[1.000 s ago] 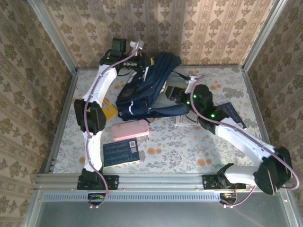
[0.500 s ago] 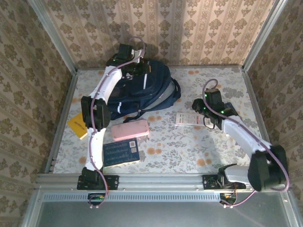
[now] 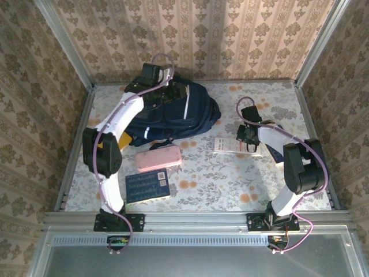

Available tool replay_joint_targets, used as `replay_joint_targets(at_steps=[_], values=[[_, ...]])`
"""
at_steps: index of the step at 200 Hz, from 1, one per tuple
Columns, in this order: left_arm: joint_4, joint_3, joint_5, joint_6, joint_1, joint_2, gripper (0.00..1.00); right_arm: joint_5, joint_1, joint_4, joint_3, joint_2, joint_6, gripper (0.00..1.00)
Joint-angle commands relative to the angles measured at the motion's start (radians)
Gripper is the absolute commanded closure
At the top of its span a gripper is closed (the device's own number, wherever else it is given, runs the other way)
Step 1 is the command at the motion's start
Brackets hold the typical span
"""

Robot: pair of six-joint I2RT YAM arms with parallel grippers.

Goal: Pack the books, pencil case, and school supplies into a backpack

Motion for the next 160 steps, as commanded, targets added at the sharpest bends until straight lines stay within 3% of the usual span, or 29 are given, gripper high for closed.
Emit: replay_joint_targets(at_steps=[1, 20, 50, 75, 90, 120, 132, 160], values=[[0.078, -0.072, -0.012, -0.037, -0.053, -0.071, 0.43, 0.006, 0.004, -0.033, -0.021, 0.031, 0.014, 0.85], [0.127, -0.133, 0.041, -0.069, -0.115, -0.079, 0.42, -0.055, 0.012, -0.027, -0.019, 0.056, 0.007, 0.82], [0.061, -0.139, 0.057, -0.020, -0.203, -0.045, 0.41, -0.080, 0.050, -0.019, -0.033, 0.054, 0.012, 0.79], [0.108, -0.193, 0.115, -0.129, -0.204, -0.003, 0.41, -0.112, 0.081, -0.014, -0.048, 0.039, 0.020, 0.78], [0.042, -0.183, 0.099, -0.139, -0.205, 0.025, 0.40, -0.132, 0.116, 0.017, -0.075, -0.016, 0.013, 0.76], [-0.035, -0.205, 0.064, -0.111, -0.209, 0.034, 0.39, -0.347, 0.130, 0.082, -0.119, -0.113, 0.042, 0.66], [-0.054, -0.222, 0.049, -0.111, -0.209, 0.033, 0.38, -0.317, 0.127, 0.058, -0.125, -0.158, 0.046, 0.61], [-0.096, -0.252, 0.042, -0.129, -0.218, 0.049, 0.37, -0.161, 0.075, 0.016, -0.161, -0.261, 0.072, 0.38]])
